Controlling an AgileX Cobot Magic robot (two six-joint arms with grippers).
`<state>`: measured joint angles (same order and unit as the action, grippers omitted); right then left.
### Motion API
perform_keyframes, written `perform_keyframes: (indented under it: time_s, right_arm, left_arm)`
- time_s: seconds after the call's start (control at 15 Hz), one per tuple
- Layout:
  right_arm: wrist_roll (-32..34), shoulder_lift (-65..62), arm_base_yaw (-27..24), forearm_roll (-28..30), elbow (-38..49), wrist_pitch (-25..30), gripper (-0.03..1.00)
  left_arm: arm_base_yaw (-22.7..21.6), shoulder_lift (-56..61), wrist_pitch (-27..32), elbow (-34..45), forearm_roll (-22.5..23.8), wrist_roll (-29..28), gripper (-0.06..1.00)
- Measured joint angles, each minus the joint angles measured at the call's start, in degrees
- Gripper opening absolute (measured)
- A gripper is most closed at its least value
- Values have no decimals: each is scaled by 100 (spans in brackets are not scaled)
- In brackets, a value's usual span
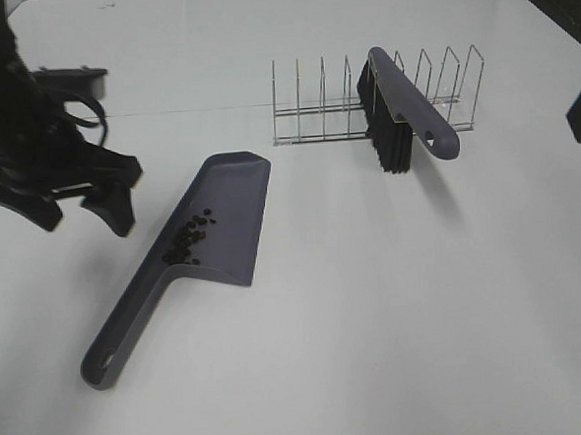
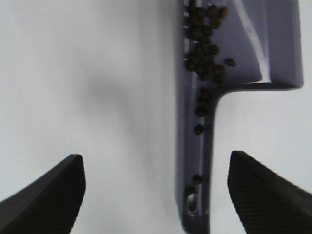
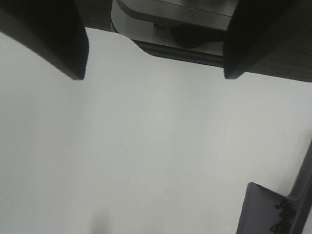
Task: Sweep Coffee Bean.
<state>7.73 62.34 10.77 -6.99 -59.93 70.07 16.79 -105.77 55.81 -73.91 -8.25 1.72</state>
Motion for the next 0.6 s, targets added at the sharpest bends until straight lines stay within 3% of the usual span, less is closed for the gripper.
perform_keyframes:
  time_s: [0.07, 0.2, 0.4, 0.6]
  right_arm:
    - [46, -367, 0, 80, 212, 0, 64]
    - [52, -934, 0, 86, 395, 6, 64]
    - [52, -1902, 0, 86, 762, -6, 64]
    - [52, -2876, 0, -6, 1238, 0, 64]
  left_arm:
    - [-561, 401, 218, 0, 11, 269, 72]
    - [-1180, 1106, 395, 155, 57, 521, 72]
    - [-1530, 2785, 430, 1175, 57, 556, 72]
    - [-1547, 4395, 602, 2045, 155, 384, 72]
